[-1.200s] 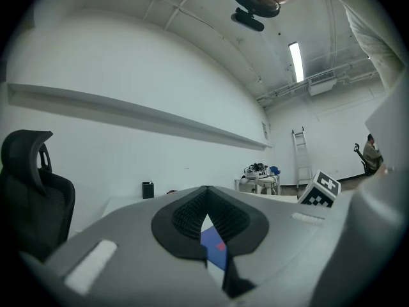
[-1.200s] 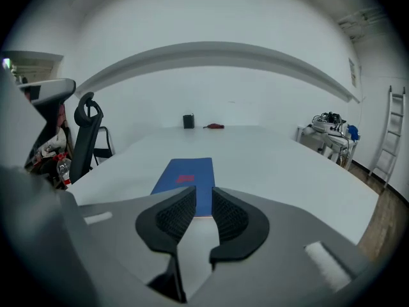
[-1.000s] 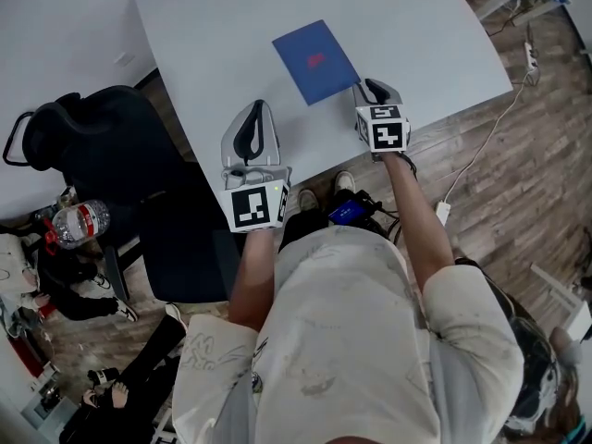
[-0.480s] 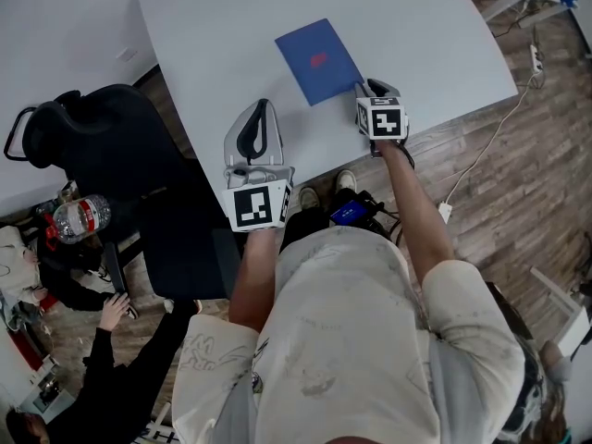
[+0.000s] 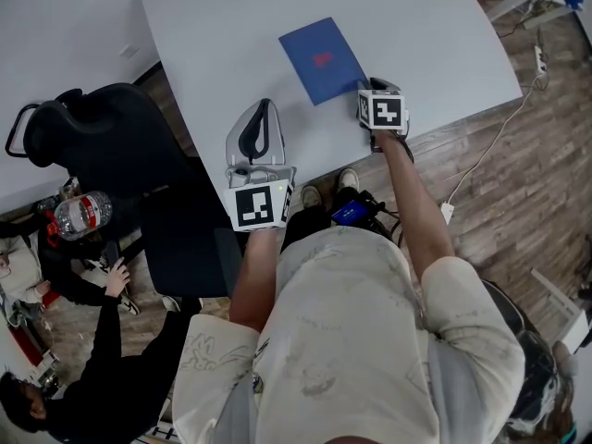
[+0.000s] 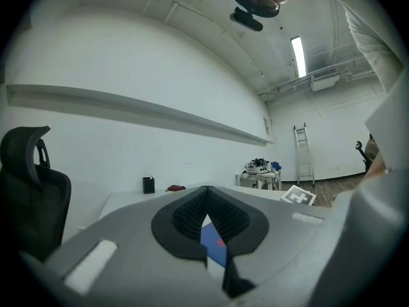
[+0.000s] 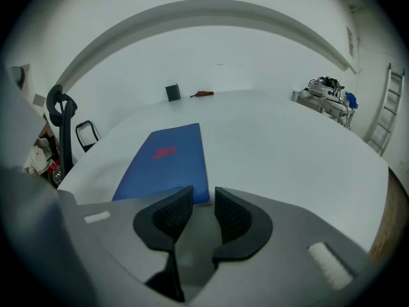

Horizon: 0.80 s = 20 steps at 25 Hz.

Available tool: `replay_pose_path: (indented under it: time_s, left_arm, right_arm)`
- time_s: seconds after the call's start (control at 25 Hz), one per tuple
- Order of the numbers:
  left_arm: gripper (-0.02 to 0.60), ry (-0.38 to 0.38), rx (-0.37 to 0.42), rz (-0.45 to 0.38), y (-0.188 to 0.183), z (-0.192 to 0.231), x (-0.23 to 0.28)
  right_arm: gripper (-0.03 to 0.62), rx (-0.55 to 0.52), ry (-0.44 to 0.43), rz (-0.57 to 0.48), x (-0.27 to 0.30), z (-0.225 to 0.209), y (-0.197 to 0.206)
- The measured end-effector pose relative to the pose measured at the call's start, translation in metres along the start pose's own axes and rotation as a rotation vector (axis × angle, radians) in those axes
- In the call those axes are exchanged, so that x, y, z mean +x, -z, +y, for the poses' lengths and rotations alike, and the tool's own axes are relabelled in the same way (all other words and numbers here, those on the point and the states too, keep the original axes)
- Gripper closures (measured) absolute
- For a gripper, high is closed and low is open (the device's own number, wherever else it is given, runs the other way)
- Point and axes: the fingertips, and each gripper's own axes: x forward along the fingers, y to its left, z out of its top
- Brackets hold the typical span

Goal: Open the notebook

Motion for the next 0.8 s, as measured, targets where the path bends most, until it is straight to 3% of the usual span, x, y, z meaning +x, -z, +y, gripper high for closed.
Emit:
replay_pose_path:
  time_s: [0.8]
  left_arm:
    - [0.563,-0.006,-0.011,0.011,0.0056,0.0008,-0.0010]
  right_arm:
    - [0.537,-0.066,0.052,-0.012,0.0019,0.0004,-0.0008]
